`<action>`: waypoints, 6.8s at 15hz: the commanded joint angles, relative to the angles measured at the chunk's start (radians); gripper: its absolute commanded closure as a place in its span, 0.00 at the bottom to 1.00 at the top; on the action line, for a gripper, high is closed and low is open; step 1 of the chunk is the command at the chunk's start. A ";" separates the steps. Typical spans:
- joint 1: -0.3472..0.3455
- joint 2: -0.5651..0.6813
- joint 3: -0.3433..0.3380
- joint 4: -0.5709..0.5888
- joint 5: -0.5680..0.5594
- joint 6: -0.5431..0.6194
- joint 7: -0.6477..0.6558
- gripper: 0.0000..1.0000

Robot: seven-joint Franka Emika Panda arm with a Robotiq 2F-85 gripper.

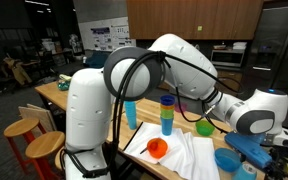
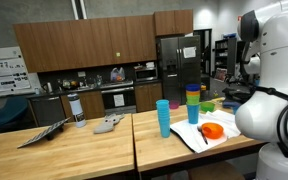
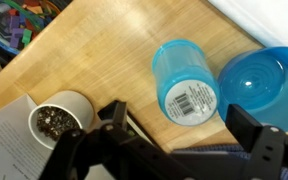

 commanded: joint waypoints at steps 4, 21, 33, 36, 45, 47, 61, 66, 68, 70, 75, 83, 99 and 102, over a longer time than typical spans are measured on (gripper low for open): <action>-0.002 0.008 -0.009 -0.002 -0.044 -0.038 0.011 0.00; -0.003 0.045 -0.011 -0.031 -0.084 0.079 0.047 0.00; 0.021 0.073 -0.039 -0.069 -0.112 0.240 0.129 0.00; 0.028 0.070 -0.046 -0.067 -0.131 0.223 0.148 0.00; 0.036 0.037 -0.071 -0.066 -0.151 0.130 0.220 0.00; 0.036 0.034 -0.069 -0.062 -0.151 0.106 0.230 0.00; 0.063 0.031 -0.069 -0.062 -0.185 0.072 0.301 0.58; 0.058 0.009 -0.072 -0.062 -0.209 0.027 0.274 0.58; 0.056 -0.020 -0.071 -0.083 -0.220 0.016 0.257 0.58; 0.050 -0.049 -0.071 -0.099 -0.233 0.018 0.236 0.58; 0.049 -0.101 -0.065 -0.121 -0.243 0.010 0.219 0.58; 0.065 -0.146 -0.042 -0.180 -0.260 0.147 0.269 0.58; 0.208 -0.129 -0.113 -0.213 -0.694 0.469 0.747 0.58; 0.221 -0.156 -0.115 -0.220 -0.795 0.459 0.837 0.58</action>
